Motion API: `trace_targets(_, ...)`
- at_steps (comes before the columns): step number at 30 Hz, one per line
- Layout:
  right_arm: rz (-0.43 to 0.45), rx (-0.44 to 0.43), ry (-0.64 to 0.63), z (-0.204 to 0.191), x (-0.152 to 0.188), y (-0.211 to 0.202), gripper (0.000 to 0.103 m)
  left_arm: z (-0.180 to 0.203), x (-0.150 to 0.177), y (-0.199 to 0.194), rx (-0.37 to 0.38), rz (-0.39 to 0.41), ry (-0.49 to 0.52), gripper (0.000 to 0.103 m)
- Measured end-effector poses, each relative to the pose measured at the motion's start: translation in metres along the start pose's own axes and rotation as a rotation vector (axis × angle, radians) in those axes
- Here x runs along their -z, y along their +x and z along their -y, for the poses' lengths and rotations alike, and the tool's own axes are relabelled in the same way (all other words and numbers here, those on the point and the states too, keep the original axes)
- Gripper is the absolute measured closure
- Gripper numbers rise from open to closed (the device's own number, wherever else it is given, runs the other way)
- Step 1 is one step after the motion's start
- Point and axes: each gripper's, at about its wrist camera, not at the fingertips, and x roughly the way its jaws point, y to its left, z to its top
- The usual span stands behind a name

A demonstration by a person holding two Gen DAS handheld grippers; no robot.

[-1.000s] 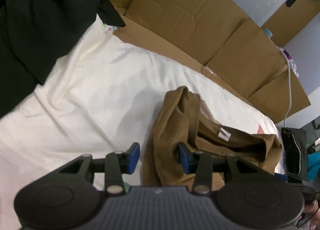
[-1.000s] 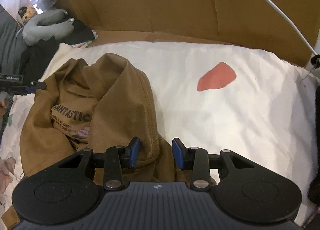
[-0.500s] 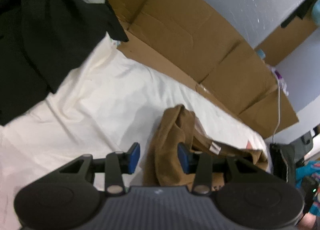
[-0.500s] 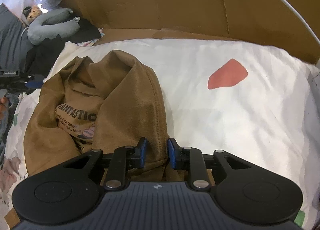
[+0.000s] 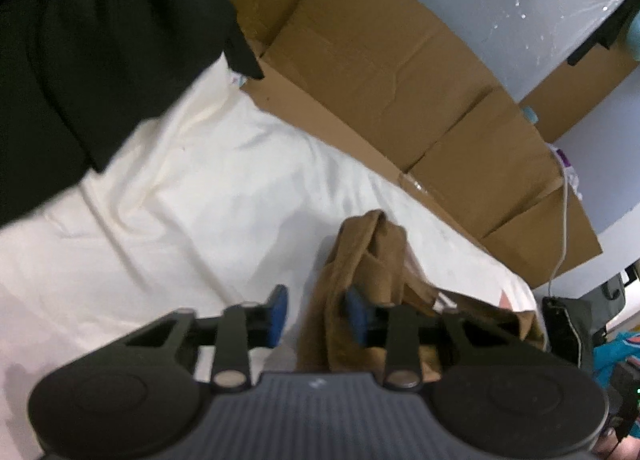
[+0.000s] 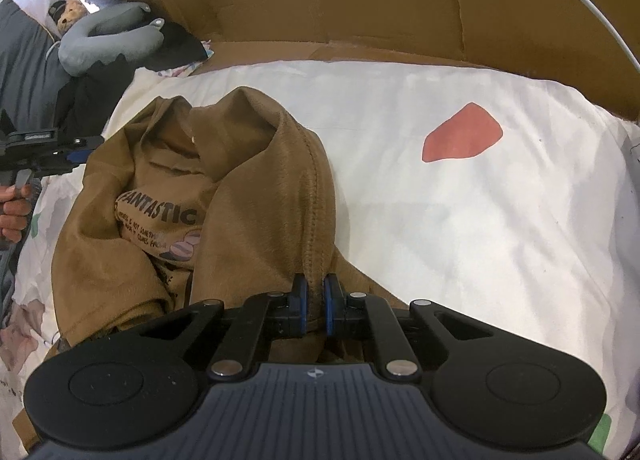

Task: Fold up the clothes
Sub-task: 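Open the left gripper and release the sweatshirt while the right gripper holds it, then regrasp the sweatshirt edge with the left gripper and pull it flat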

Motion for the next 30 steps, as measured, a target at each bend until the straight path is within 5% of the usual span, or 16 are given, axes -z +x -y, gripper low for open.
trace_targets(20,-0.017,0.012,-0.013,-0.003,-0.002,0.005,0.096,0.044,0.033,0.025,-0.105,-0.043,0.309,0.072)
trace_targets(28,0.01,0.05,-0.017,-0.007,-0.01,-0.008,0.097,0.053,0.031,0.015,-0.122,-0.097,0.299,0.082)
trace_targets(30,0.025,0.065,-0.012,-0.007,-0.014,-0.014,0.097,0.056,0.031,0.011,-0.125,-0.112,0.298,0.094)
